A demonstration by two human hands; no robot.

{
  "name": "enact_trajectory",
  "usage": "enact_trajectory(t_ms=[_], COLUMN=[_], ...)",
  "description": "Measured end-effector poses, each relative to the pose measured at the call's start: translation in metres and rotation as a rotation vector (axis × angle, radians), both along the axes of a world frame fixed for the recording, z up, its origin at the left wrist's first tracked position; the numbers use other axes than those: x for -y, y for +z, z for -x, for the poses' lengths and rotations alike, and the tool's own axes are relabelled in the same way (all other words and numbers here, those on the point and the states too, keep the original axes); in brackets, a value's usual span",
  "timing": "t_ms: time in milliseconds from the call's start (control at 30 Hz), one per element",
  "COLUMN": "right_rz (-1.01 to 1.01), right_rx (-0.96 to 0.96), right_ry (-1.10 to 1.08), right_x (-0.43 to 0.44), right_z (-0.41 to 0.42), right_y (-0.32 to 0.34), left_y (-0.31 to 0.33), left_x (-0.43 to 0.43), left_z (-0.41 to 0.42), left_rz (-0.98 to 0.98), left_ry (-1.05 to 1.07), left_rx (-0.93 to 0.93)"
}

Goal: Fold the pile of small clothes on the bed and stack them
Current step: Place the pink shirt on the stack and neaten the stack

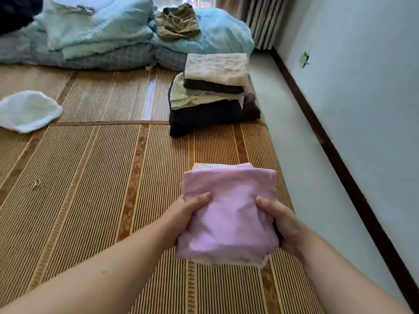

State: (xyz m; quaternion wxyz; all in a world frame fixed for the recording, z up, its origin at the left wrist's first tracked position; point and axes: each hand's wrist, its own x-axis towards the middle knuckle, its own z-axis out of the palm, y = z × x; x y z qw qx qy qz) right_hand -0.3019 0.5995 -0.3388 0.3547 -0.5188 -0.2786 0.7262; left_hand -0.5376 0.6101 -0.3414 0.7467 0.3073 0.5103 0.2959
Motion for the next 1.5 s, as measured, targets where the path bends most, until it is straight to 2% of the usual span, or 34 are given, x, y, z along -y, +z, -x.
enact_trajectory(t_ms=[233, 467, 533, 600, 667, 733, 800, 900, 1000, 1067, 1167, 1267, 1500], right_rz=[-0.088, -0.100, -0.079, -0.118, -0.235, -0.372, -0.428, -0.378, -0.354, -0.390, -0.531, -0.664, -0.824], right_rx=[0.066, 0.321, 0.434, 0.649, 0.925, 1.135, 1.261, 1.352, 1.451, 1.515, 1.563, 1.590, 1.554], right_ry=[0.116, 0.113, 0.144, 0.185, 0.217, 0.256, 0.310, 0.395, 0.461, 0.476, 0.438, 0.428, 0.567], right_x=[-0.115, -0.228, -0.244, -0.253, -0.251, -0.246, -0.244, -0.246, -0.247, -0.244, -0.229, -0.203, -0.099], right_z=[0.005, 0.016, 0.020, 0.024, 0.032, 0.041, 0.046, 0.047, 0.050, 0.051, 0.051, 0.048, 0.072], right_y=[-0.035, -0.079, -0.093, -0.108, -0.119, -0.129, -0.137, -0.135, -0.122, -0.112, -0.090, -0.059, 0.044], left_y=[-0.030, -0.084, -0.106, -0.123, -0.138, -0.145, -0.140, -0.129, -0.116, -0.106, -0.087, -0.057, 0.050], left_x=[-0.091, -0.194, -0.216, -0.225, -0.225, -0.225, -0.224, -0.222, -0.216, -0.212, -0.206, -0.189, -0.078], left_z=[0.005, 0.008, 0.008, 0.006, 0.003, 0.000, -0.002, -0.004, -0.009, -0.013, -0.017, -0.018, -0.007], left_rz=[-0.051, -0.166, -0.177, -0.159, -0.182, -0.287, -0.329, -0.413, -0.642, -0.712, -0.660, -0.667, -0.748], left_ry=[0.030, 0.119, 0.121, 0.091, 0.084, 0.070, 0.045, 0.000, -0.043, -0.059, -0.091, -0.230, -0.432], left_rx=[-0.034, -0.137, -0.239, -0.435, -0.657, -0.861, -0.977, -1.089, -1.271, -1.334, -1.357, -1.416, -1.415])
